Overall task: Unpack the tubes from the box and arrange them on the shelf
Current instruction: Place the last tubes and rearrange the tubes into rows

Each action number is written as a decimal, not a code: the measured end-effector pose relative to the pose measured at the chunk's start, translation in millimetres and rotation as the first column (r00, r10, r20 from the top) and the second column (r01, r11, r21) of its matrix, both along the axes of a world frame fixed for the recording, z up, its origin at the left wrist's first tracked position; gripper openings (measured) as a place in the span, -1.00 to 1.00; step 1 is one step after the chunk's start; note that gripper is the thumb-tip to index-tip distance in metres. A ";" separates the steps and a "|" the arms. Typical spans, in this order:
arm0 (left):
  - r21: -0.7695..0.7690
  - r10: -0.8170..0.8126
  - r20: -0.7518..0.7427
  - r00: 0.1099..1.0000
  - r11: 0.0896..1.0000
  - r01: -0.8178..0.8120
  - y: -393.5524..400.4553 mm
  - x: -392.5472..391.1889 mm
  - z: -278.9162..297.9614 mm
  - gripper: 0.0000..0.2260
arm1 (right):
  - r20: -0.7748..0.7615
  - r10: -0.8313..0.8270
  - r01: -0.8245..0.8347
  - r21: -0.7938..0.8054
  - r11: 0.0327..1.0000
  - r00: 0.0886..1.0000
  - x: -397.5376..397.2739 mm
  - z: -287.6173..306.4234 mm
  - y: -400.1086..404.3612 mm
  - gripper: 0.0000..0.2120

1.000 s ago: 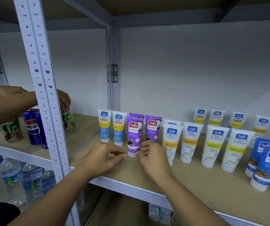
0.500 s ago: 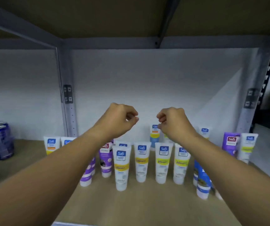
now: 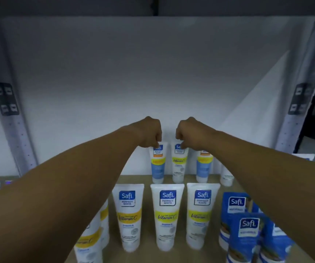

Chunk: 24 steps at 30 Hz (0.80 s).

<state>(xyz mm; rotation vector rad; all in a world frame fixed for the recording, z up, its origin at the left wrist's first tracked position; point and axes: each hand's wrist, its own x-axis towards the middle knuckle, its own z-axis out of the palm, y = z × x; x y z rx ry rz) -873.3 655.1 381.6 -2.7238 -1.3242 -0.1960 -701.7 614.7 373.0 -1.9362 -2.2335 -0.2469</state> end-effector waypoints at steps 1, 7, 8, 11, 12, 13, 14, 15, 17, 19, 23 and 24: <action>0.002 -0.006 0.002 1.000 1.000 0.006 3.0 1.6 0.7 -0.75 | 0.004 0.011 -0.011 0.004 1.000 1.000 -0.5 -0.4 3.3 -0.64; 0.020 -0.001 0.009 1.000 1.000 0.001 -1.8 1.4 5.4 -0.84 | -0.045 0.025 -0.025 -0.011 1.000 0.999 -3.0 0.9 1.6 -0.78; 0.036 -0.002 0.012 1.000 0.999 0.002 -5.0 0.4 6.9 -0.84 | -0.043 0.026 -0.026 -0.001 1.000 0.999 -3.7 3.0 -2.2 -0.79; 0.092 -0.010 0.058 0.998 0.996 0.005 -18.7 -5.7 20.2 -0.85 | -0.037 0.034 -0.032 0.066 0.997 0.999 -9.0 20.1 -18.1 -0.77; 0.111 -0.010 0.070 0.998 0.994 0.002 -24.8 -8.8 27.3 -0.85 | -0.031 0.040 -0.037 0.082 0.996 0.999 -11.7 28.9 -25.4 -0.77; 0.129 -0.009 0.082 0.997 0.992 -0.001 -32.0 -12.2 35.9 -0.85 | -0.027 0.045 -0.042 0.094 0.995 0.999 -14.6 38.7 -33.4 -0.77; 0.148 -0.009 0.097 0.995 0.989 -0.006 -39.8 -15.6 45.4 -0.85 | -0.026 0.052 -0.048 0.109 0.993 0.998 -18.0 49.4 -43.4 -0.78; 0.172 -0.010 0.119 0.993 0.985 -0.010 -48.7 -18.9 55.7 -0.85 | -0.026 0.057 -0.054 0.127 0.991 0.998 -21.2 60.5 -53.6 -0.79; 0.217 -0.015 0.164 0.986 0.976 -0.021 -68.7 -25.8 77.1 -0.86 | -0.035 0.076 -0.069 0.172 0.983 0.997 -27.6 82.9 -76.0 -0.81; 0.259 -0.019 0.197 0.980 0.965 -0.034 -90.7 -33.1 97.1 -0.87 | -0.042 0.086 -0.076 0.210 0.975 0.995 -34.3 103.7 -100.3 -0.82; 0.318 -0.017 0.242 0.970 0.946 -0.063 -137.7 -47.6 131.0 -0.88 | -0.012 0.105 -0.097 0.286 0.953 0.994 -47.7 139.0 -152.6 -0.82; 0.317 -0.012 0.245 0.969 0.946 -0.069 -150.4 -51.0 136.7 -0.88 | -0.009 0.105 -0.097 0.302 0.948 0.994 -51.0 145.0 -166.6 -0.83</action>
